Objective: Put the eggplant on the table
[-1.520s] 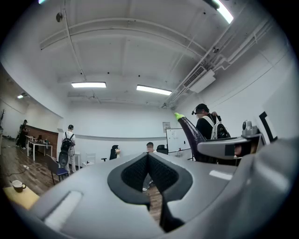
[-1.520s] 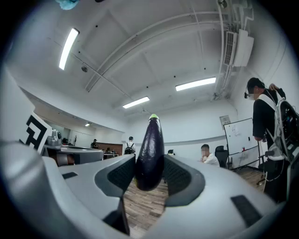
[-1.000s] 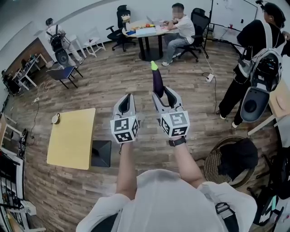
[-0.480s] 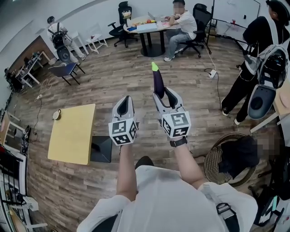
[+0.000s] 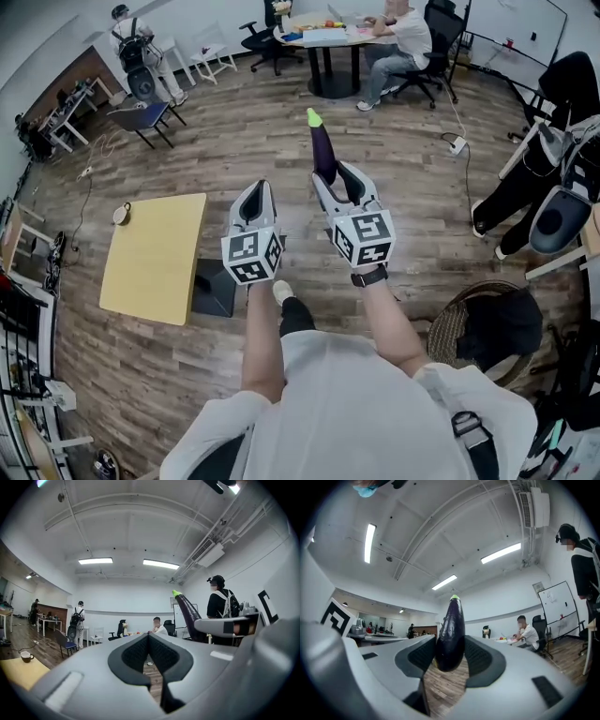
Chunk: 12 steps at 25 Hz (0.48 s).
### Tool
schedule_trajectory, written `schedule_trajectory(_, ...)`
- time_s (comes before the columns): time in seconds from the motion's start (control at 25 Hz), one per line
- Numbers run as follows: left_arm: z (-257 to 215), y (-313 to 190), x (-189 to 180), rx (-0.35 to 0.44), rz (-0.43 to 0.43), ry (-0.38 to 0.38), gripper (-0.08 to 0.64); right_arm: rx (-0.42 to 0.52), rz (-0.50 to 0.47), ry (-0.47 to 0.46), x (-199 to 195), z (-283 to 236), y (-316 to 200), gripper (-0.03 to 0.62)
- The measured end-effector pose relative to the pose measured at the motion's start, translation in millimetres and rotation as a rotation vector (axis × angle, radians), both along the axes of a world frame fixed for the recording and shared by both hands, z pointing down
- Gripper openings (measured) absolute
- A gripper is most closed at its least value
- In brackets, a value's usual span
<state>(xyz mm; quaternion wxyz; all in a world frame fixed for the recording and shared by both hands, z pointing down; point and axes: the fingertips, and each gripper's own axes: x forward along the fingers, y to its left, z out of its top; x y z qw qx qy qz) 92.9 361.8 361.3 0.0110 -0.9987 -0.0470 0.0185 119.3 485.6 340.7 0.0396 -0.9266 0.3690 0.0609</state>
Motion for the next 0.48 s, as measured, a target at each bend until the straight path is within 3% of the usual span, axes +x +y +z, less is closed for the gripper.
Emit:
schedule_trajectory(0.2,7.7,-57.5,31.7,0.003,-0.028,0.009,0.009,-0.029,-0.042,-0.021,37.3,11.2,-61.5,0.195)
schedule_trajectory(0.48,-10.1,-193.6,87.8,-0.018,-0.12,0.033,0.009,-0.06,-0.155,0.001,97.0,-8.6,-206.5,0.195)
